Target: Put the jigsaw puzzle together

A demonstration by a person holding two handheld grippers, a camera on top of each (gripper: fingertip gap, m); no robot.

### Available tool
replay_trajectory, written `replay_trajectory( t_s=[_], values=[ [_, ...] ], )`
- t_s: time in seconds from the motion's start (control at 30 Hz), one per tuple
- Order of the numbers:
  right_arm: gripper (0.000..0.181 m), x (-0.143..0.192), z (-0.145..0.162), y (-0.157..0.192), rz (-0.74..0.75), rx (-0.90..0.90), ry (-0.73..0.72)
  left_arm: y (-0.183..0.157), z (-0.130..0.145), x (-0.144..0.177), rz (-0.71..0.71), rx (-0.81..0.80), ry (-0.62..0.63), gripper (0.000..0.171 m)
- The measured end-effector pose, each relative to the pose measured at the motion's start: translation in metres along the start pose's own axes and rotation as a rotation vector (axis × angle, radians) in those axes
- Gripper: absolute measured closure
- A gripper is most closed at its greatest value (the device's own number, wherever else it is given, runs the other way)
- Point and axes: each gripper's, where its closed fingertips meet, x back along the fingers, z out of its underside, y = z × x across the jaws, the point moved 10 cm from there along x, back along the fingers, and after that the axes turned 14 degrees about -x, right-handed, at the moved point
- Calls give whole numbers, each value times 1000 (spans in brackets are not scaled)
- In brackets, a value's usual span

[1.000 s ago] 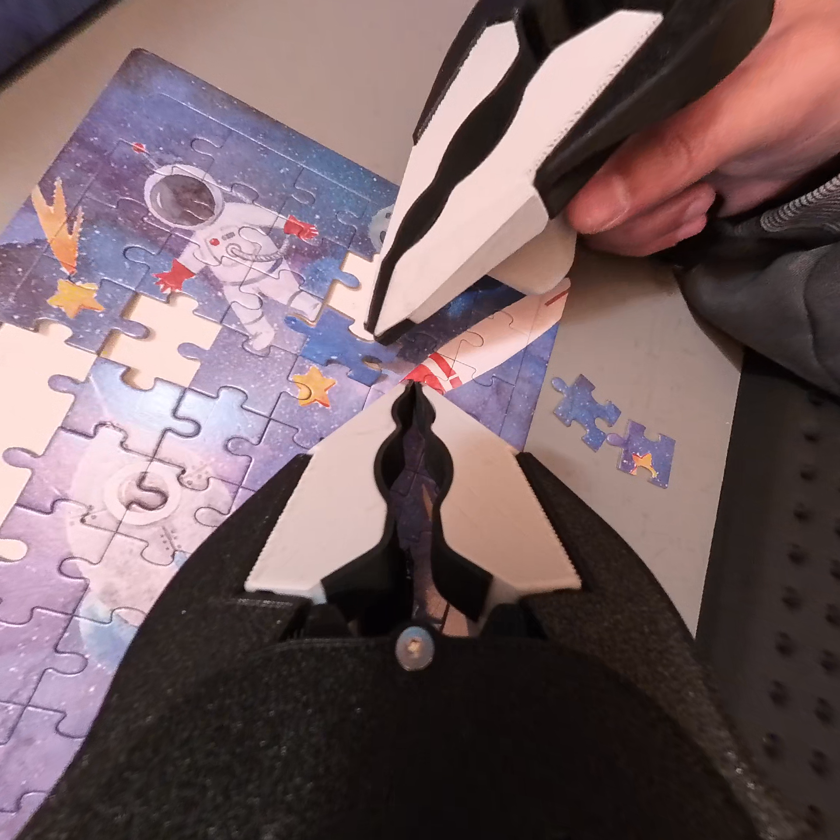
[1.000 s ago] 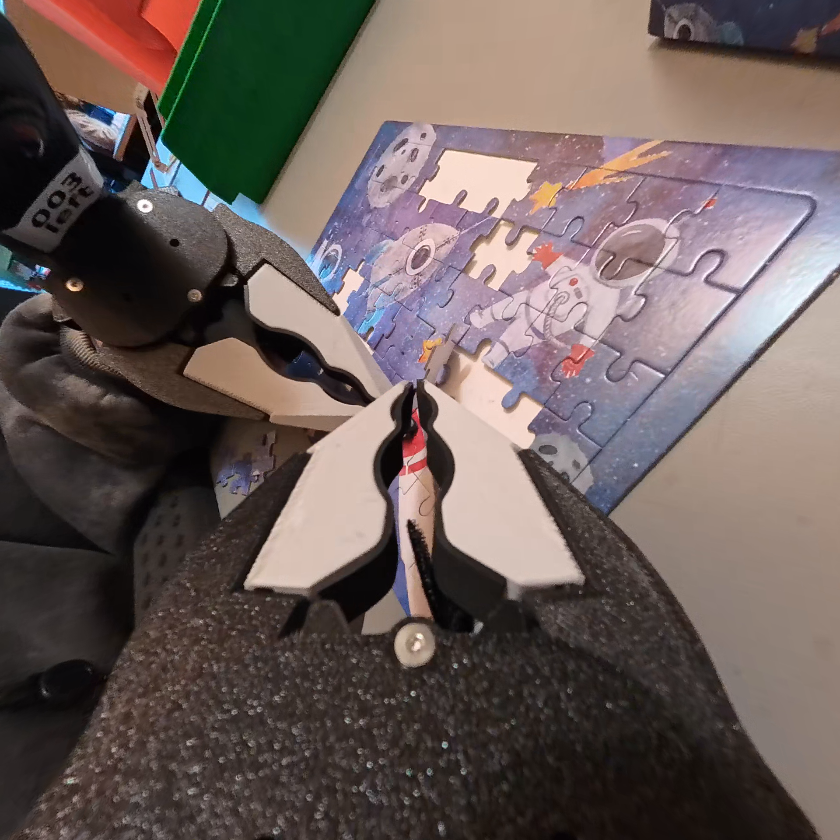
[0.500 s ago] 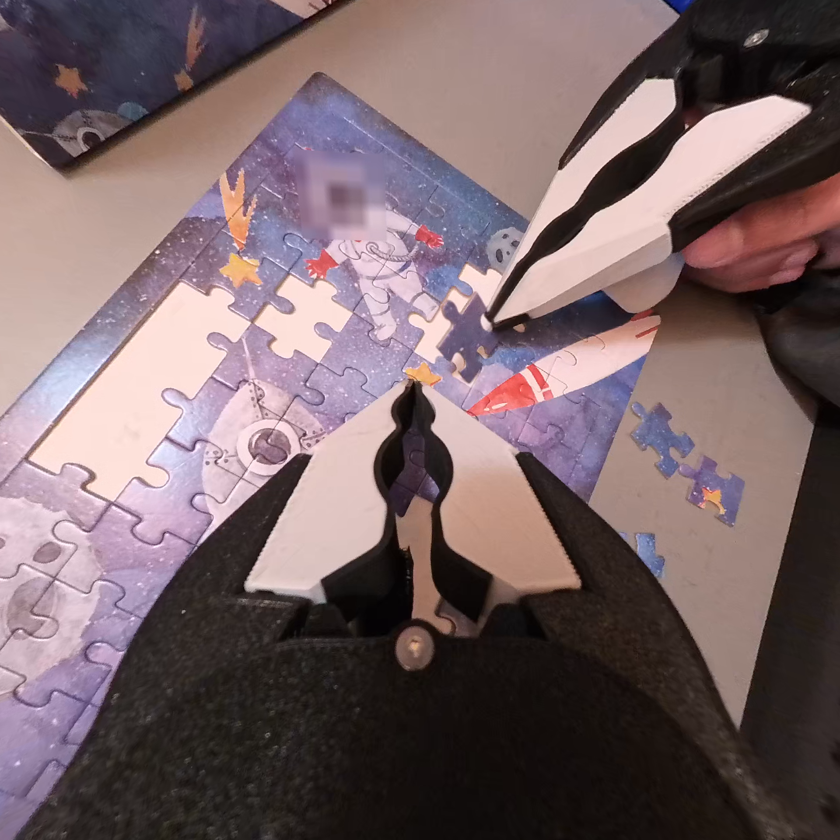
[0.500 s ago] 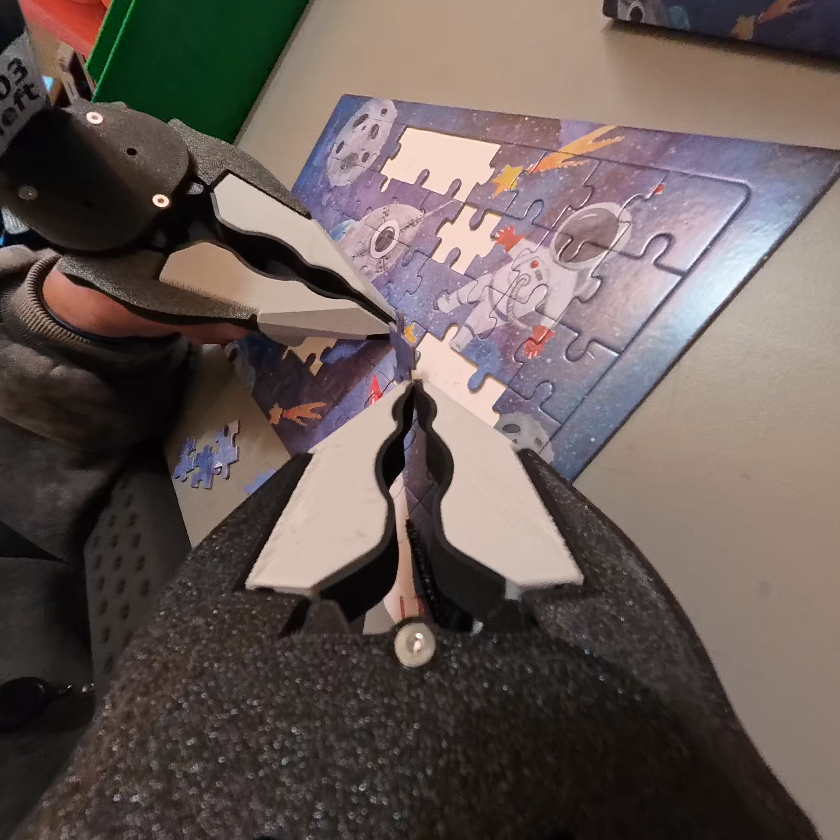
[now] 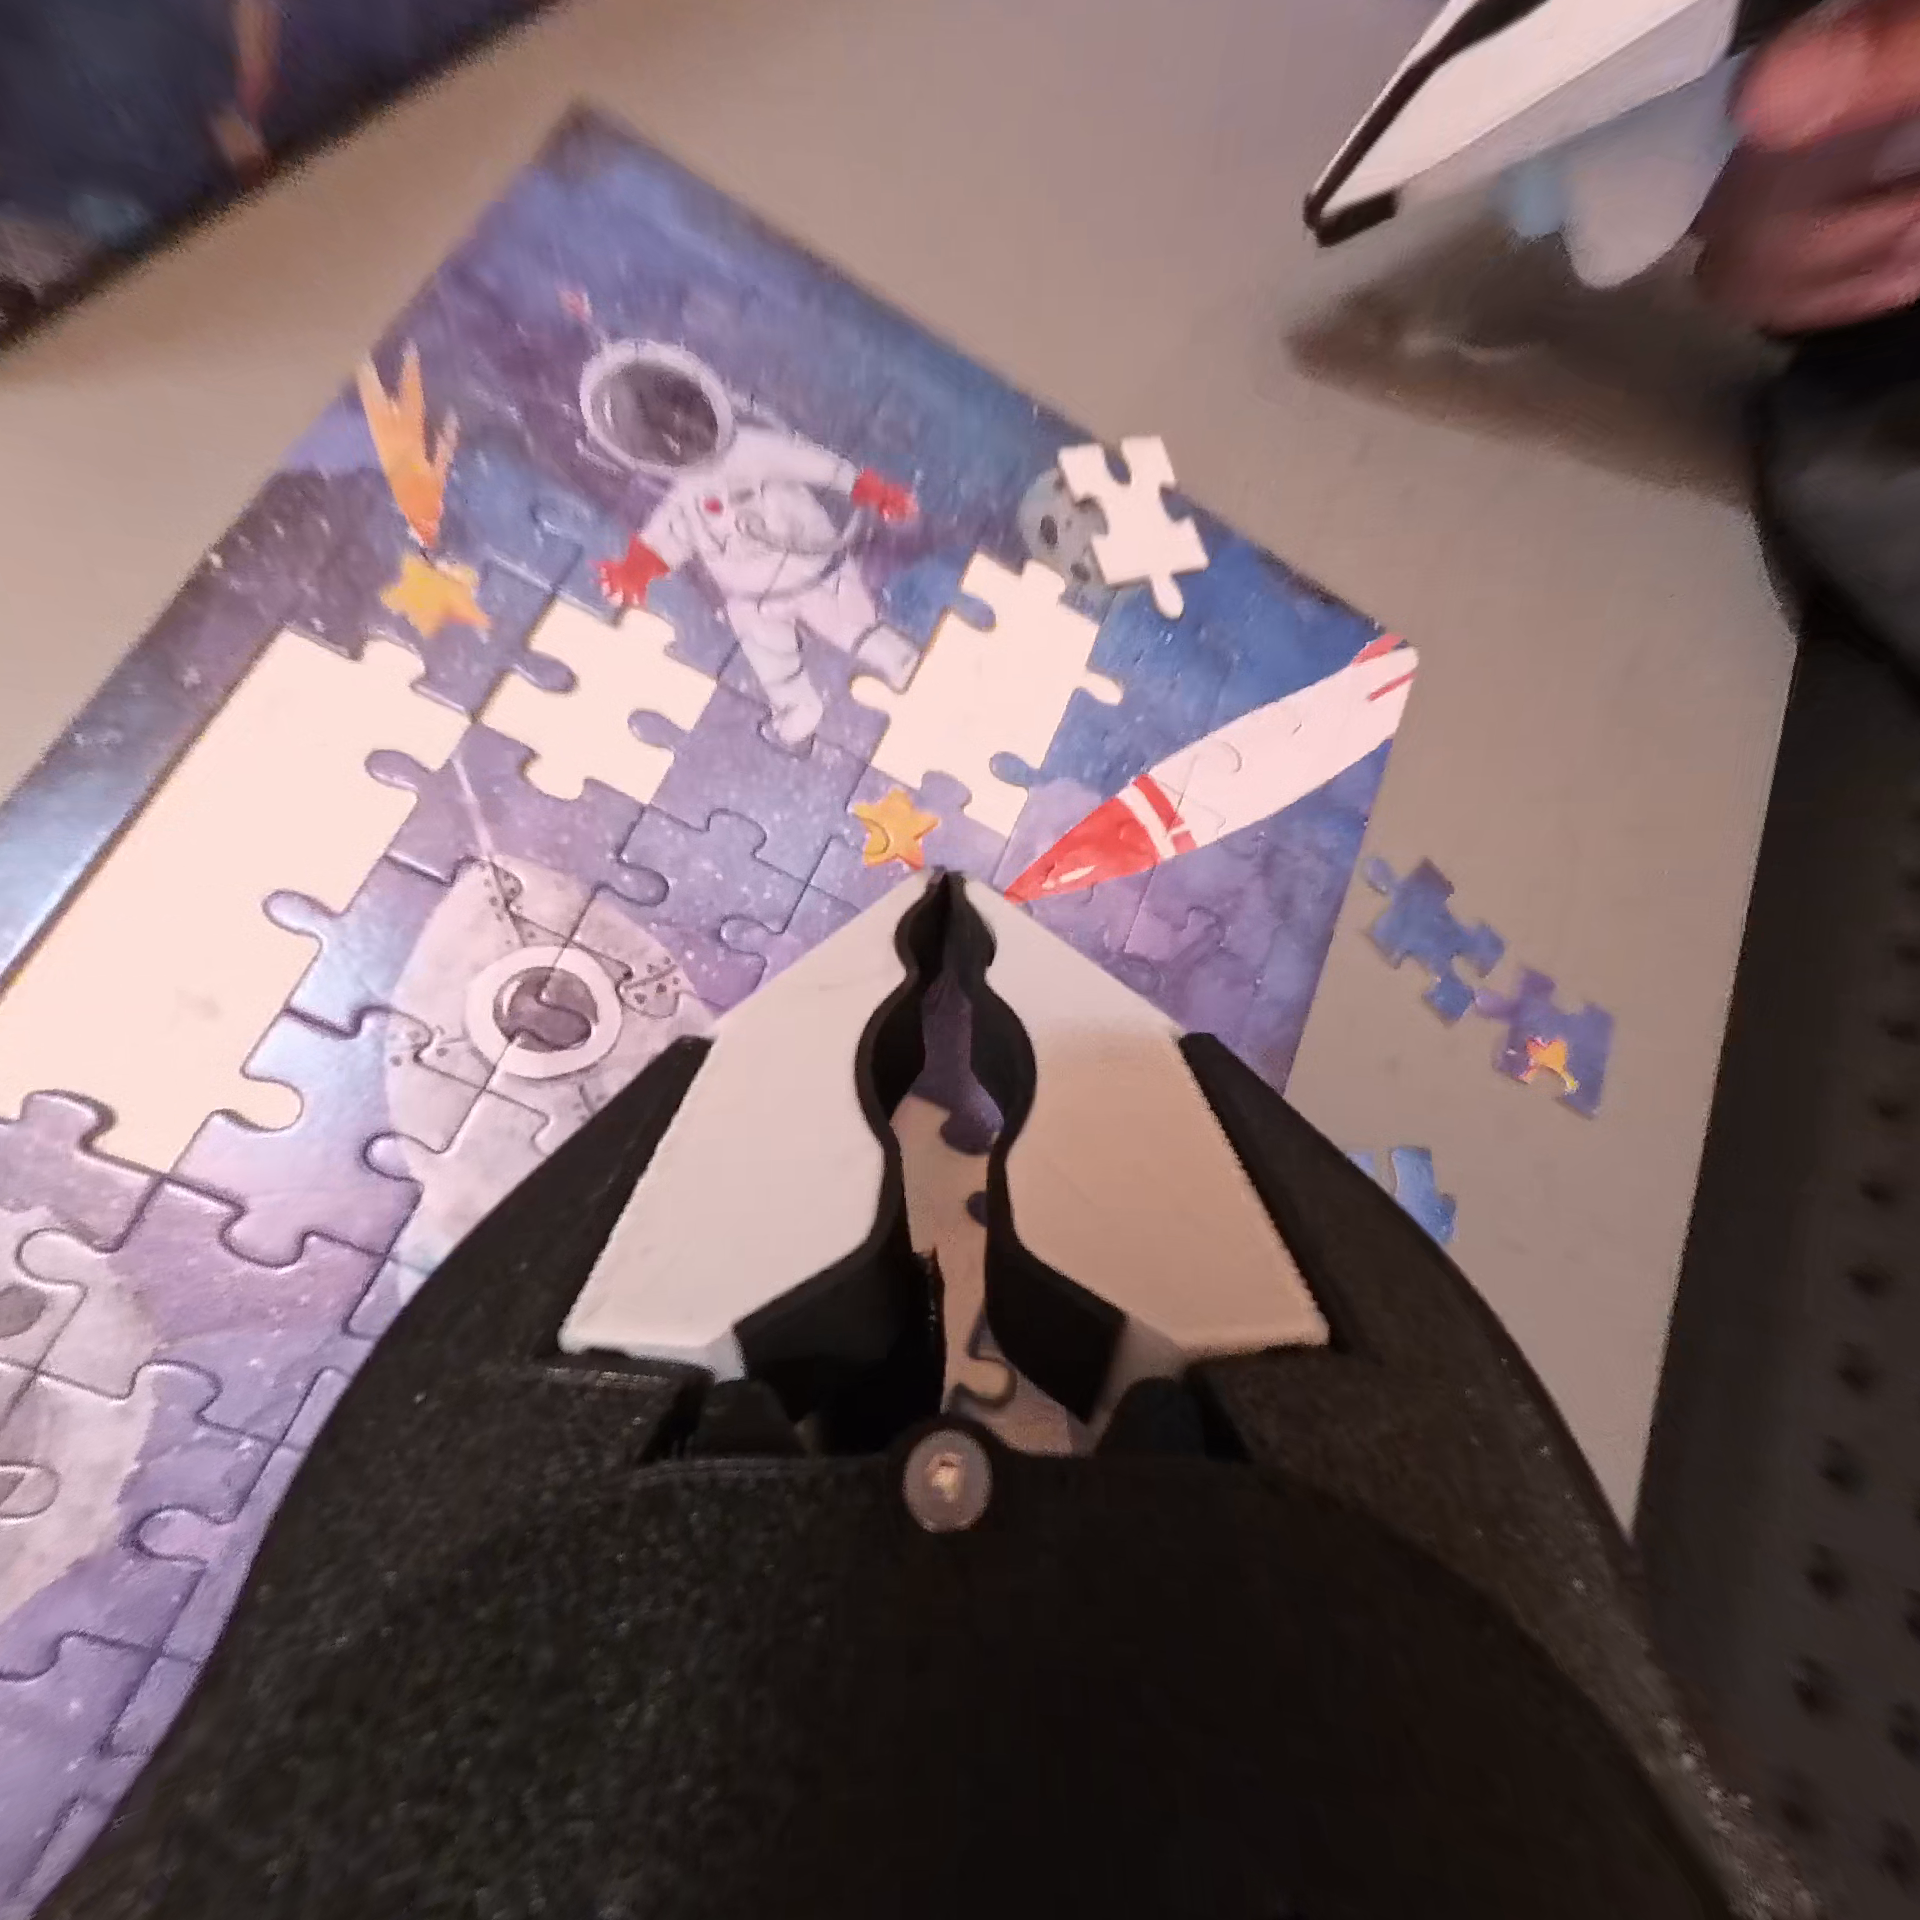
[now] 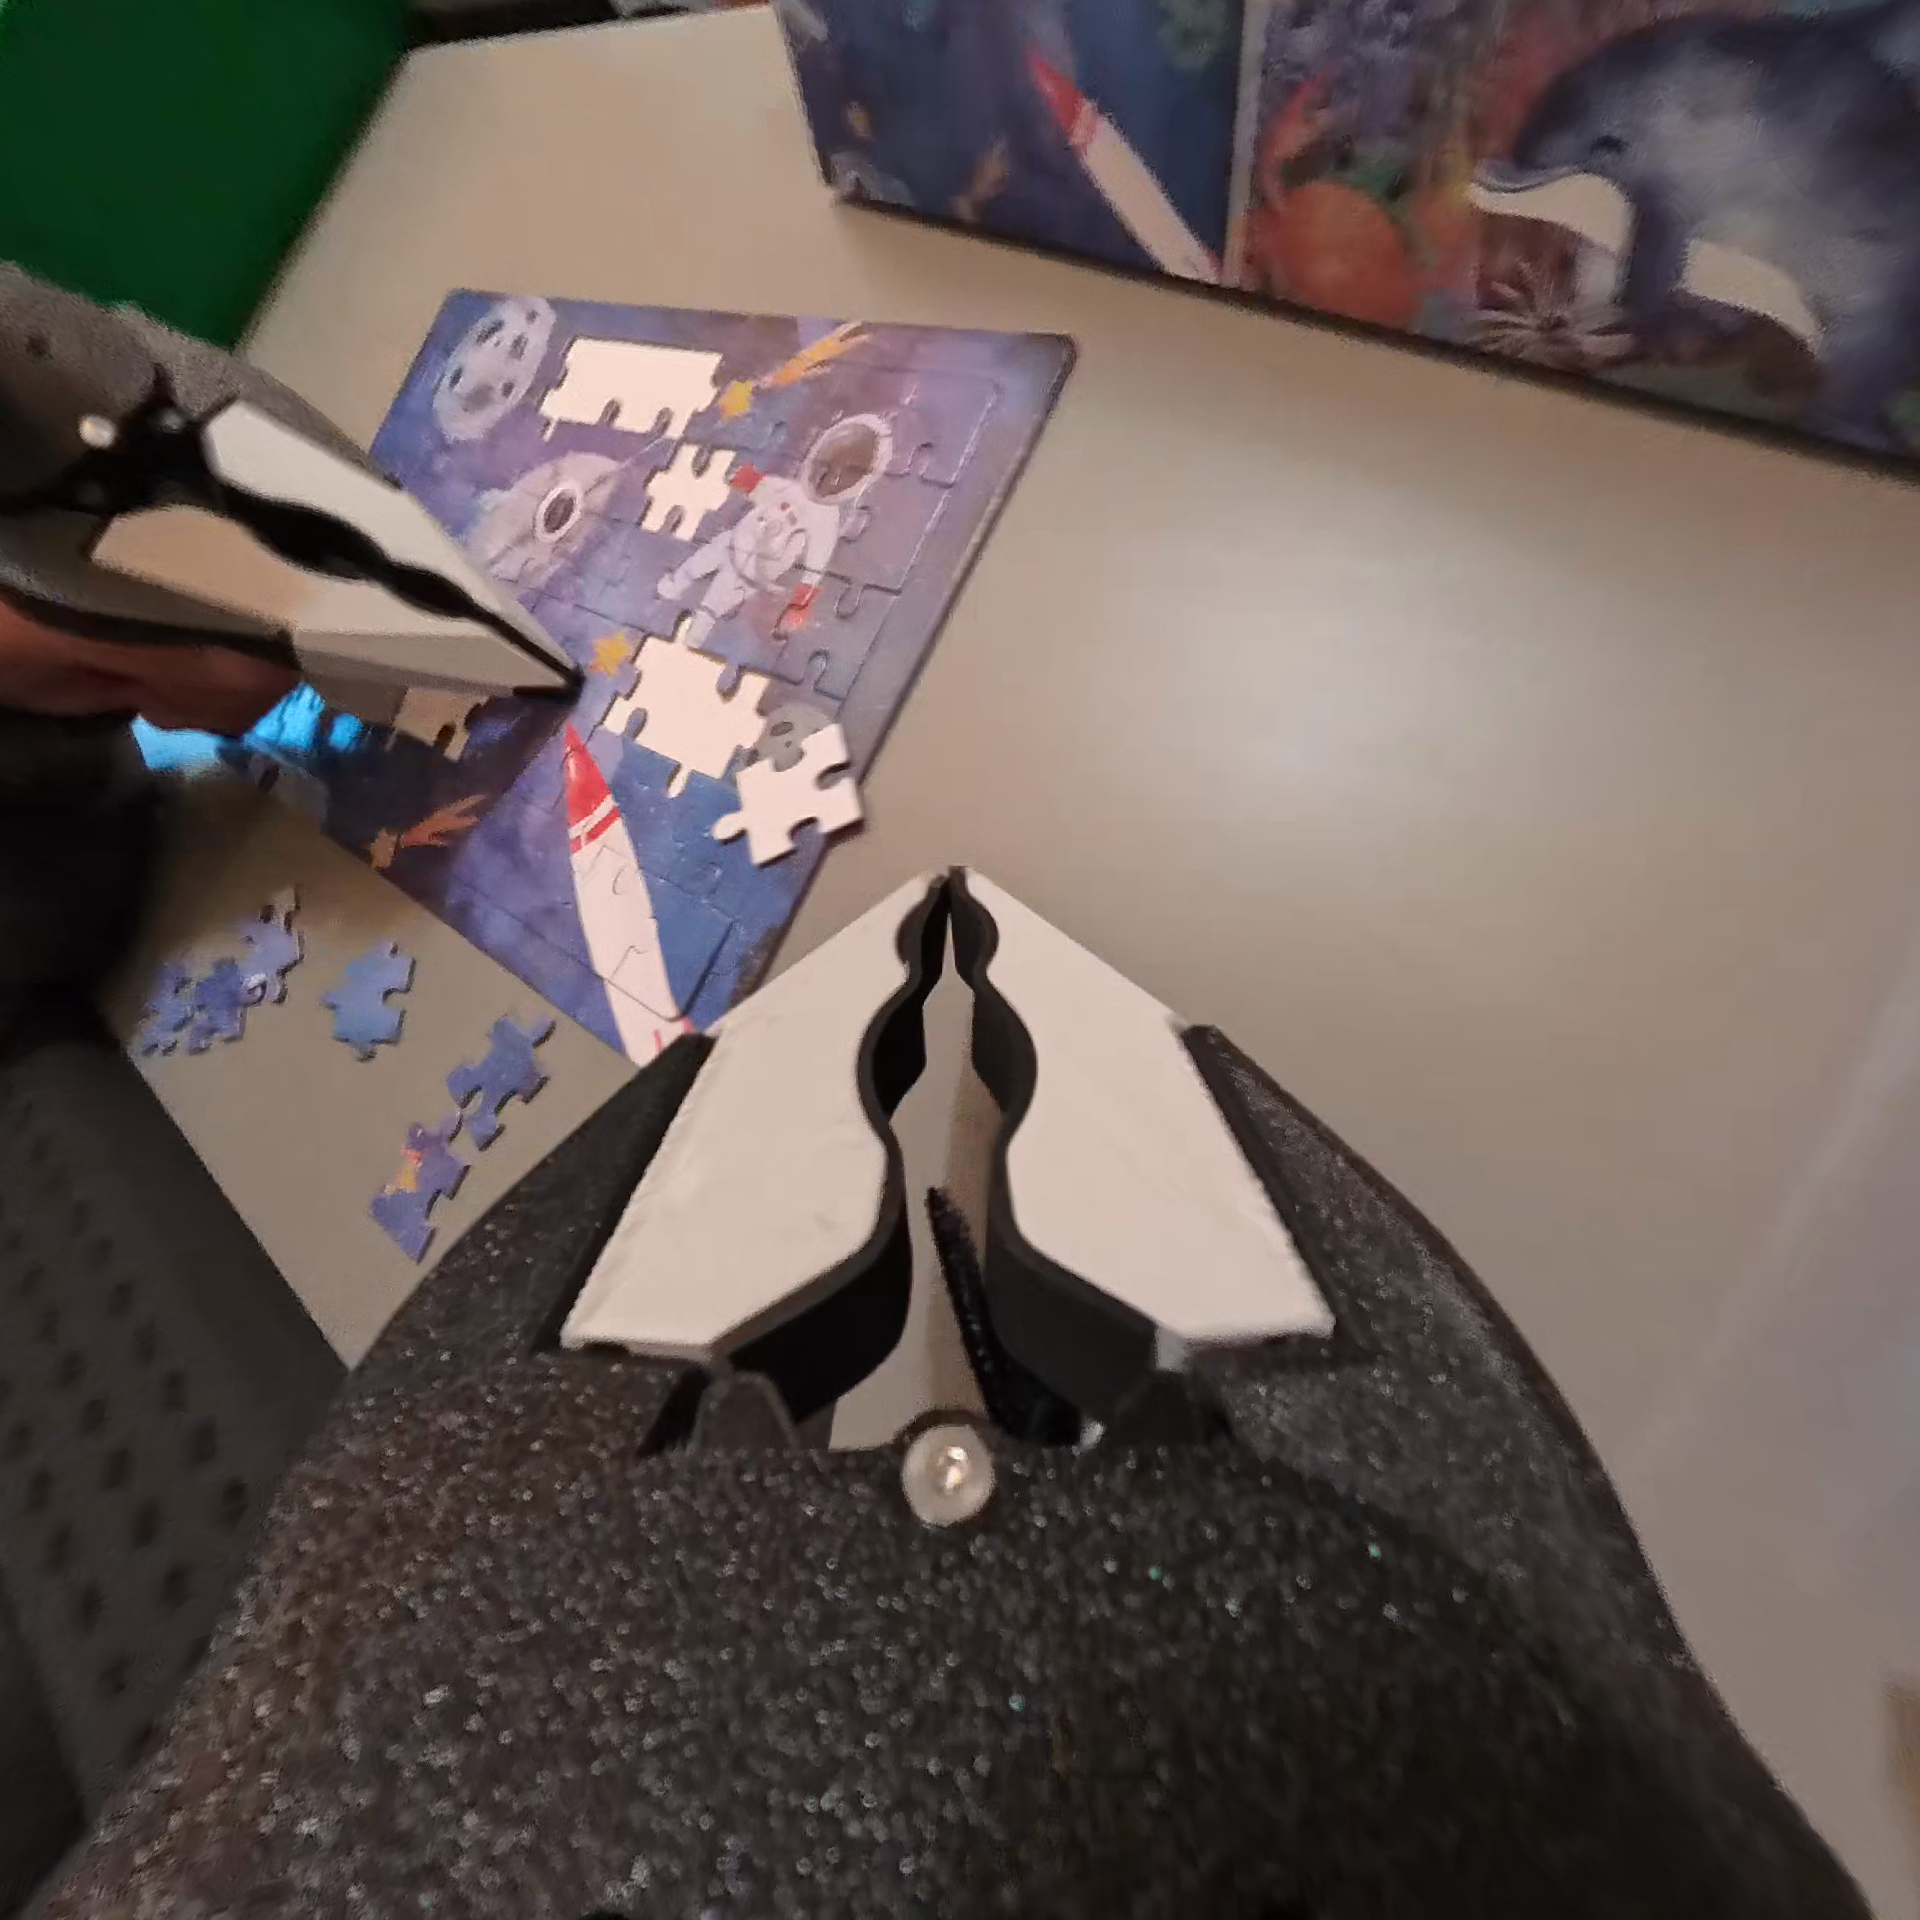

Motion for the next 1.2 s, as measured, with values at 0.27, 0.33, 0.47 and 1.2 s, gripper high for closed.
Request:
replay_trajectory(
  t_s=[0.27, 0.33, 0.47, 1.2],
  values=[
    [181, -81, -25, 61, 119, 458, 50, 17, -1, -1, -202, 20, -60, 171],
    [181, -90, -18, 56, 109, 464, 48, 15, -5, 2, -193, 33, -57, 171],
    [181, -80, -24, 65, 155, 514, -6, 10, -6, -7, -226, -17, -32, 171],
    [181, -113, -47, 66, 169, 499, 23, 48, -45, -27, -295, 93, -119, 171]
  ],
)
